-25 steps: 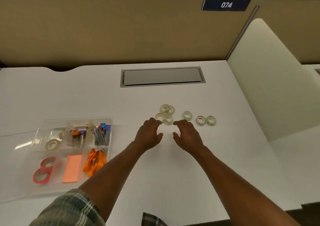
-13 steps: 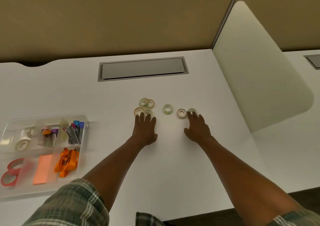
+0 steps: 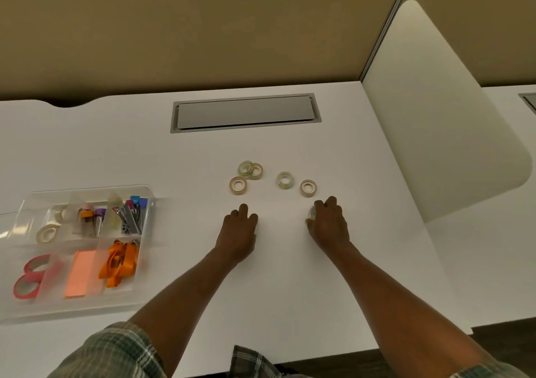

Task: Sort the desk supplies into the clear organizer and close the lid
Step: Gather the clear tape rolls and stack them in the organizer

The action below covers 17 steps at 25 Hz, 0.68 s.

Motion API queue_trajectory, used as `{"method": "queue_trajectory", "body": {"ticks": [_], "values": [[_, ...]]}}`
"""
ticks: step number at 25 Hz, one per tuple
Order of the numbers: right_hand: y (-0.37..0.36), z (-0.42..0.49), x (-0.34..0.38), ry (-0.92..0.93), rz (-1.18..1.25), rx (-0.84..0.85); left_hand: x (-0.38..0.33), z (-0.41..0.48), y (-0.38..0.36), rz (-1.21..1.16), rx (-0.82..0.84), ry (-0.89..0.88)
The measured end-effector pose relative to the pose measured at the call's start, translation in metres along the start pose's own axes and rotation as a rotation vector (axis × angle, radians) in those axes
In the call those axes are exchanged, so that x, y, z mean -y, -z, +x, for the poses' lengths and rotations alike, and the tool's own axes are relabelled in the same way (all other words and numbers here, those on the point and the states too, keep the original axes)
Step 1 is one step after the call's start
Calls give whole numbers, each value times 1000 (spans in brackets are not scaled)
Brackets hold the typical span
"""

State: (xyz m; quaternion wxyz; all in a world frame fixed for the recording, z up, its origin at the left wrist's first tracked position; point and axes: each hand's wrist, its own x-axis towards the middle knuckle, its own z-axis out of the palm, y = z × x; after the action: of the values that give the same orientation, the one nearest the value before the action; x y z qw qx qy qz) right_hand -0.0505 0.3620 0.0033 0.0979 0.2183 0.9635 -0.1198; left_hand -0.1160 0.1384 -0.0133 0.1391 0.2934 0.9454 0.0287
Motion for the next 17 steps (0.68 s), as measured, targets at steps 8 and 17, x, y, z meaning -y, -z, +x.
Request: {"method": "queue_trajectory", "body": {"ticks": [8, 17], "values": [[-6, -19, 76, -16, 515, -16, 35, -35, 20, -558, -178, 155], [-5, -19, 235, 267, 616, 29, 151, -90, 59, -635, -470, 189]]}}
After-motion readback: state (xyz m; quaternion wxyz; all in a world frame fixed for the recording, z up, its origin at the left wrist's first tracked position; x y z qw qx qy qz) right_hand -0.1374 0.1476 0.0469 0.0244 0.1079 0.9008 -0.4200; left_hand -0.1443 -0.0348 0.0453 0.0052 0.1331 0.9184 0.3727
